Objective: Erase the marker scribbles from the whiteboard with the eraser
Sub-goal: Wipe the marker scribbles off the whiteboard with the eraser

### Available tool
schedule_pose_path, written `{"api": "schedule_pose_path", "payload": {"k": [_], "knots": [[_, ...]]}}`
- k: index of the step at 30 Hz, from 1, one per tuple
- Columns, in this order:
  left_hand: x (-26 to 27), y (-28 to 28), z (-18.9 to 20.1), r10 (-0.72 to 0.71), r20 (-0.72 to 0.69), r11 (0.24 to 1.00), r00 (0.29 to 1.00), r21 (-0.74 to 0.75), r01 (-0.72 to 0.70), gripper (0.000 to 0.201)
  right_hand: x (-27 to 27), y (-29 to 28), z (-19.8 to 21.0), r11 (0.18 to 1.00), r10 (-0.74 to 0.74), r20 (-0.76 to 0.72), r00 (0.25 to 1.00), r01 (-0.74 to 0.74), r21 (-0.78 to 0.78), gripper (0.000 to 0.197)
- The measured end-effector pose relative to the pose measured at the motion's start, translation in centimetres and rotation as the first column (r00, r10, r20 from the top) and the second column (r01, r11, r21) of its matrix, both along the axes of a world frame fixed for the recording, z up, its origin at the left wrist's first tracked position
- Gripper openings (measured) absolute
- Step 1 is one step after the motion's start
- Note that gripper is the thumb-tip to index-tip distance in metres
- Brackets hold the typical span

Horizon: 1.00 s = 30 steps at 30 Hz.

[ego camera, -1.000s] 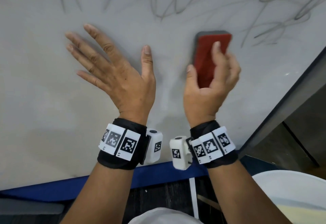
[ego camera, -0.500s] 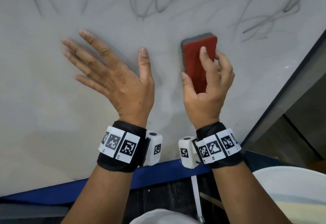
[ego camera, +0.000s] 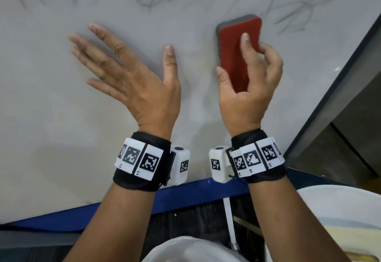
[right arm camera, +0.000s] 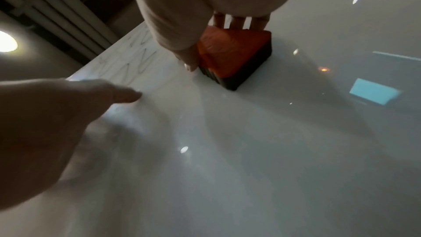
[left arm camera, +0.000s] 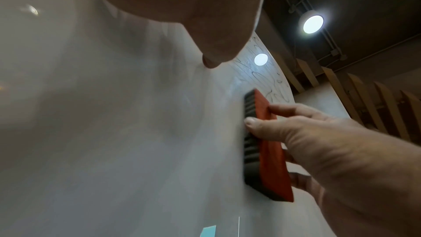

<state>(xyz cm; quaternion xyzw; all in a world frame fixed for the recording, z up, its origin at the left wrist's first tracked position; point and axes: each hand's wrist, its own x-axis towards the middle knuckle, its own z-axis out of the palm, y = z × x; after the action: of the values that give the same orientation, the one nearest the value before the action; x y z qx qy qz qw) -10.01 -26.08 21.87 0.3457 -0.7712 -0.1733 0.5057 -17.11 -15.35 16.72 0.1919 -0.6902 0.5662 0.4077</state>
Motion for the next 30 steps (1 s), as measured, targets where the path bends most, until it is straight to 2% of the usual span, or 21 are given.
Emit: {"api": "schedule_pose_path", "payload": {"k": [3,5,7,9,11,15,16,18,20,22,24,27,30], "knots": [[0.1,0.0,-0.1,0.007,0.008,1.000,1.000,-0.009,-0.007,0.103,-1.2,0.7,0.1,0.986,-0.028,0.067,0.997,0.039,-0.163,0.058],[0.0,0.1,-0.2,0.010,0.006,1.000,1.000,-0.014,-0.010,0.102,-0.5,-0.1,0.3,0.979,-0.021,0.106,0.994,0.042,-0.202,0.059],[-0.1,0.2,-0.2,0.007,0.003,1.000,1.000,-0.010,-0.007,0.101,0.5,-0.9,0.4,0.987,0.015,0.094,0.995,0.000,-0.161,0.059],[-0.3,0.4,-0.1,0.004,0.011,1.000,1.000,-0.006,-0.004,0.101,0.6,-0.6,0.3,0.998,0.035,0.032,0.999,-0.034,-0.051,0.056],[-0.4,0.6,-0.1,0.006,0.029,1.000,1.000,-0.007,-0.006,0.102,-0.6,0.6,0.4,1.000,-0.004,0.002,1.000,0.004,-0.028,0.054],[-0.6,1.0,-0.2,-0.001,0.030,1.000,1.000,-0.023,0.002,0.102,-3.0,2.6,1.2,0.936,-0.062,0.134,0.989,0.104,-0.335,0.057],[-0.7,1.0,-0.2,0.001,0.028,1.000,1.000,-0.026,0.000,0.102,-2.9,2.3,1.4,0.928,-0.060,0.149,0.987,0.110,-0.356,0.058],[-0.9,1.2,-0.2,0.000,0.023,1.000,1.000,-0.023,0.000,0.101,-1.8,1.1,1.5,0.955,-0.032,0.120,0.992,0.065,-0.288,0.056],[-1.1,1.3,-0.1,-0.002,0.019,1.000,1.000,-0.020,0.003,0.100,-0.6,0.2,1.0,0.992,0.009,0.047,0.999,-0.003,-0.123,0.054],[-1.2,1.4,-0.2,-0.004,0.018,1.000,1.000,-0.020,0.005,0.100,-0.9,0.7,0.8,0.999,-0.002,0.015,1.000,0.002,-0.034,0.052],[-1.2,1.4,-0.2,-0.011,0.017,1.000,1.000,-0.021,0.011,0.100,-2.5,2.0,0.5,0.986,-0.068,0.051,0.996,0.075,-0.149,0.052],[-1.2,1.4,-0.3,-0.013,0.017,1.000,1.000,-0.028,0.014,0.100,-4.0,3.5,0.8,0.893,-0.058,0.189,0.980,0.136,-0.428,0.058],[-1.3,1.4,-0.4,-0.017,0.008,0.999,1.000,-0.031,0.017,0.100,-3.2,2.2,1.0,0.909,-0.042,0.195,0.980,0.118,-0.400,0.057]]}}
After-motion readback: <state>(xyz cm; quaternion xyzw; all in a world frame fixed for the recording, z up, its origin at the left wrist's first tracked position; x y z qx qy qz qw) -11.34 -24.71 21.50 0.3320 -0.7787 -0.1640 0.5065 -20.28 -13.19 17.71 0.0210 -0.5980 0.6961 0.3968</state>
